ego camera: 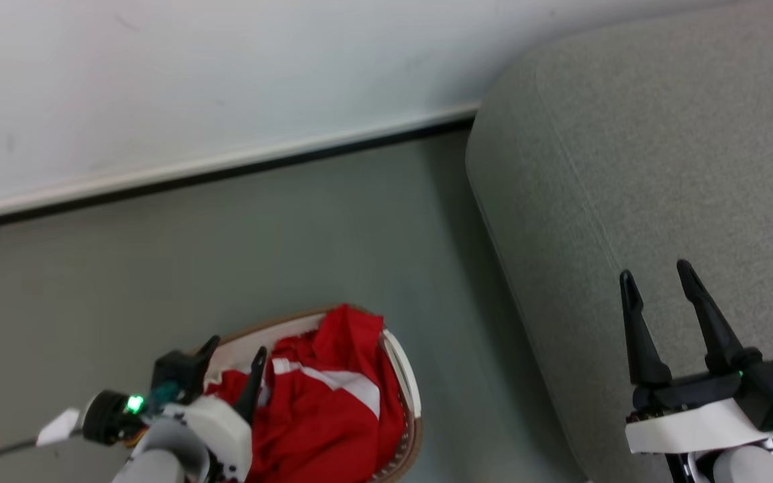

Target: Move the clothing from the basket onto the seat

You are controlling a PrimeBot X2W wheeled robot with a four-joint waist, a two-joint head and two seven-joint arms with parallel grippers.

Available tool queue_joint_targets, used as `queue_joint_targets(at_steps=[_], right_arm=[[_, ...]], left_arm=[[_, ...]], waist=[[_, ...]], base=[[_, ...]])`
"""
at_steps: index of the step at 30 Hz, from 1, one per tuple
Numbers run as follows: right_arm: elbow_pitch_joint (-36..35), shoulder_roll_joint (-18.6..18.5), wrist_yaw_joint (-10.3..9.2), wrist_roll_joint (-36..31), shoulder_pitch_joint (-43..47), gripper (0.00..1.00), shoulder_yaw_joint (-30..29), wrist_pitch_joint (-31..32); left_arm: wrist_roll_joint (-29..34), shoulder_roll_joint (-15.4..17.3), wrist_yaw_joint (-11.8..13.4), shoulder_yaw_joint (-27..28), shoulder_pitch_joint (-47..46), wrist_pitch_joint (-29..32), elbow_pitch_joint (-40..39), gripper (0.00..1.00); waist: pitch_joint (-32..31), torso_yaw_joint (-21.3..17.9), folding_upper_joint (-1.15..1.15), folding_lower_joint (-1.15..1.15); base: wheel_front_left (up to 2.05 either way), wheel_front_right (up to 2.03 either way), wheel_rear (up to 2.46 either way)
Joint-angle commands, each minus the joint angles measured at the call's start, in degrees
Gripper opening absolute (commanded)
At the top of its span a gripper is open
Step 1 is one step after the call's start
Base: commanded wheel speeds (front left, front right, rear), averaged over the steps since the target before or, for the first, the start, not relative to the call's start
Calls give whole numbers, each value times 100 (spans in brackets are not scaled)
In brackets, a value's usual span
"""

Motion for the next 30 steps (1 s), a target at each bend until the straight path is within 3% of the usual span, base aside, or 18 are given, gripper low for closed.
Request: queue_joint_targets(at_steps=[1, 8, 18, 23, 30], right_arm=[[-55, 15, -12, 57, -149, 100, 44, -14], [-284, 87, -12, 110, -610, 100, 201, -15], [-798, 108, -12, 308, -1040, 100, 453, -15], [-989, 108, -12, 360, -1091, 100, 478, -14], [-1221, 108, -12, 475, -1128, 100, 477, -14]], left_arm=[[-88, 96, 11, -129, -198, 125, 102, 100], [-421, 314, 10, -1204, -1055, 941, 838, 100], [-697, 553, 9, -1711, -1874, 1192, 1577, 100], [-1100, 538, 9, -2156, -2094, 1324, 1661, 100], [-1650, 904, 8, -2889, -2463, 1631, 1602, 100]], waist=[[592, -204, 0, -1], [1386, -391, 0, -1], [2308, -680, 0, -1], [2663, -732, 0, -1], [3134, -817, 0, -1]], base=[[0, 0, 0], [0, 0, 0], [0, 0, 0], [0, 0, 0], [0, 0, 0]])
